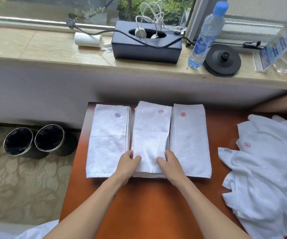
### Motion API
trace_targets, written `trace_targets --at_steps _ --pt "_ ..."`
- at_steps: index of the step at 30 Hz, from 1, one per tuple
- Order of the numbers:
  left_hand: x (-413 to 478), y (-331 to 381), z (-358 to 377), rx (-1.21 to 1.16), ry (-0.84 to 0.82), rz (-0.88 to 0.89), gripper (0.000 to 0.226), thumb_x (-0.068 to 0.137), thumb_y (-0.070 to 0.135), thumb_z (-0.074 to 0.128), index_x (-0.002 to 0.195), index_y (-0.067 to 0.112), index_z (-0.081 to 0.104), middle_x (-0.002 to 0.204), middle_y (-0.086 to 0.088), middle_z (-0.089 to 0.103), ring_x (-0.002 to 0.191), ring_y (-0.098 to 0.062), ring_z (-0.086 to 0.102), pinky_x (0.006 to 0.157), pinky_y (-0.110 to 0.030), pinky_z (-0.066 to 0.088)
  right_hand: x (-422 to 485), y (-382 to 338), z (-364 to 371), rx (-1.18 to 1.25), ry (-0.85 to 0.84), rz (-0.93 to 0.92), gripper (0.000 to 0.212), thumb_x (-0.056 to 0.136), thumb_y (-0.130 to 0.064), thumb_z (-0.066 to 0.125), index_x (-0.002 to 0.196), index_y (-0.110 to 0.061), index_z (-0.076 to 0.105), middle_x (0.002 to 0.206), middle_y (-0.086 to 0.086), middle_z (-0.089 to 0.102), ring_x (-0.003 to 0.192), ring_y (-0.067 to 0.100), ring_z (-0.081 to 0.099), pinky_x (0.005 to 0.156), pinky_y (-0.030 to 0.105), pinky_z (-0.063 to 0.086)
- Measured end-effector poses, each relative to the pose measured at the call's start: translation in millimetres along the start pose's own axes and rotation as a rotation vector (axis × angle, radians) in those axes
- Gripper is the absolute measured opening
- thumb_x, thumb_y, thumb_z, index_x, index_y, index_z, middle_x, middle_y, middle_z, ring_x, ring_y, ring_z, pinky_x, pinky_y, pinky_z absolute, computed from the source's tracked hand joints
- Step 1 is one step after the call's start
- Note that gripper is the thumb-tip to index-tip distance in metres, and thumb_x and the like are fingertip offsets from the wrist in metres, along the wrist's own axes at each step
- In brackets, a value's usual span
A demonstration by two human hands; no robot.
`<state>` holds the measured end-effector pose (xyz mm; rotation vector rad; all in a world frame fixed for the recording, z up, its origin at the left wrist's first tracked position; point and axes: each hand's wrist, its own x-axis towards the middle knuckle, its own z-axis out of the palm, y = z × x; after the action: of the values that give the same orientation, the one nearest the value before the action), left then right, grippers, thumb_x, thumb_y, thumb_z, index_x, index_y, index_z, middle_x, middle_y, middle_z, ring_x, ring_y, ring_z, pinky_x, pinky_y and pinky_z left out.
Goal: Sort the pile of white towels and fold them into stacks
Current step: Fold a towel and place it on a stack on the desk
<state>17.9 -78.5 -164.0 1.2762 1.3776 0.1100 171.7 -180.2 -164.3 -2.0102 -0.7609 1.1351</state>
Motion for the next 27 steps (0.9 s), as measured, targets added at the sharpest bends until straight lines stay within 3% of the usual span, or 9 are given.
trace_targets --at_steps 2,4,6,8,11,14,21,23,27 --pt "-2 -4 1 0.113 0.025 0.050 0.026 0.090 0.015 0.059 0.077 0.018 0.036 0.076 0.002 0.031 0.065 -0.016 0.029 0.058 -0.030 0.026 -3 6 1 -0.116 0.083 -0.040 0.007 0.082 -0.034 0.054 0.087 -0.028 0.053 0.092 -0.009 0.056 0.094 0.003 0.050 0.075 0.022 0.042" --pt "-6 -10 1 0.219 0.043 0.117 0.022 0.092 0.015 0.058 0.081 0.017 0.038 0.077 0.003 0.034 0.065 -0.015 0.032 0.055 -0.024 0.028 -9 14 0 -0.217 0.156 -0.037 0.019 0.089 -0.031 0.056 0.079 -0.024 0.041 0.085 -0.006 0.049 0.090 0.011 0.042 0.072 0.029 0.037" --pt "-11 -16 0 0.222 0.051 0.141 0.009 0.096 0.016 0.057 0.097 0.017 0.048 0.082 0.007 0.046 0.069 -0.013 0.046 0.056 -0.016 0.037 -19 19 -1 -0.185 0.136 0.028 0.017 0.095 -0.033 0.057 0.085 -0.025 0.047 0.085 -0.003 0.057 0.085 0.016 0.051 0.071 0.035 0.045" --pt "-19 -21 0 0.165 0.030 0.111 0.021 0.097 0.017 0.055 0.117 0.018 0.050 0.094 0.005 0.058 0.072 -0.017 0.063 0.060 -0.019 0.047 -29 26 -4 -0.112 0.073 0.079 0.006 0.098 -0.034 0.057 0.100 -0.029 0.054 0.090 -0.008 0.067 0.081 0.013 0.062 0.070 0.031 0.049" --pt "-29 -23 -3 0.192 -0.025 0.112 0.049 0.095 0.019 0.055 0.142 0.020 0.039 0.120 -0.003 0.063 0.097 -0.026 0.070 0.086 -0.039 0.057 -38 29 -5 -0.024 0.048 0.108 0.026 0.100 -0.030 0.059 0.125 -0.030 0.052 0.109 -0.016 0.068 0.098 0.002 0.065 0.077 0.018 0.047" --pt "-39 -25 -6 0.268 -0.053 0.169 0.063 0.096 0.021 0.053 0.153 0.021 0.027 0.143 -0.004 0.053 0.127 -0.028 0.057 0.108 -0.044 0.046 -43 27 -5 -0.006 0.046 0.113 0.048 0.102 -0.031 0.058 0.146 -0.029 0.039 0.128 -0.011 0.061 0.115 0.006 0.060 0.096 0.025 0.047" --pt "-35 -2 -13 0.745 0.153 0.366 0.055 0.097 0.031 0.055 0.147 0.018 0.036 0.123 -0.005 0.038 0.084 -0.032 0.060 0.072 -0.040 0.049 -36 13 -14 -0.418 0.103 -0.128 0.060 0.099 -0.022 0.056 0.155 -0.016 0.035 0.145 0.001 0.039 0.132 0.020 0.039 0.113 0.035 0.037" --pt "-27 4 -13 0.788 0.134 0.454 0.055 0.095 0.028 0.057 0.146 0.016 0.040 0.126 -0.005 0.036 0.095 -0.029 0.056 0.074 -0.038 0.048 -28 8 -16 -0.530 0.094 -0.181 0.059 0.099 -0.021 0.056 0.155 -0.013 0.037 0.153 0.005 0.034 0.140 0.024 0.032 0.117 0.037 0.031" --pt "-2 18 -5 0.956 0.028 0.650 0.054 0.095 0.027 0.056 0.146 0.018 0.041 0.150 -0.007 0.030 0.128 -0.031 0.041 0.102 -0.042 0.040 -8 -1 -16 -0.687 0.076 -0.227 0.062 0.099 -0.026 0.056 0.156 -0.012 0.036 0.166 0.007 0.023 0.152 0.025 0.018 0.123 0.038 0.020"
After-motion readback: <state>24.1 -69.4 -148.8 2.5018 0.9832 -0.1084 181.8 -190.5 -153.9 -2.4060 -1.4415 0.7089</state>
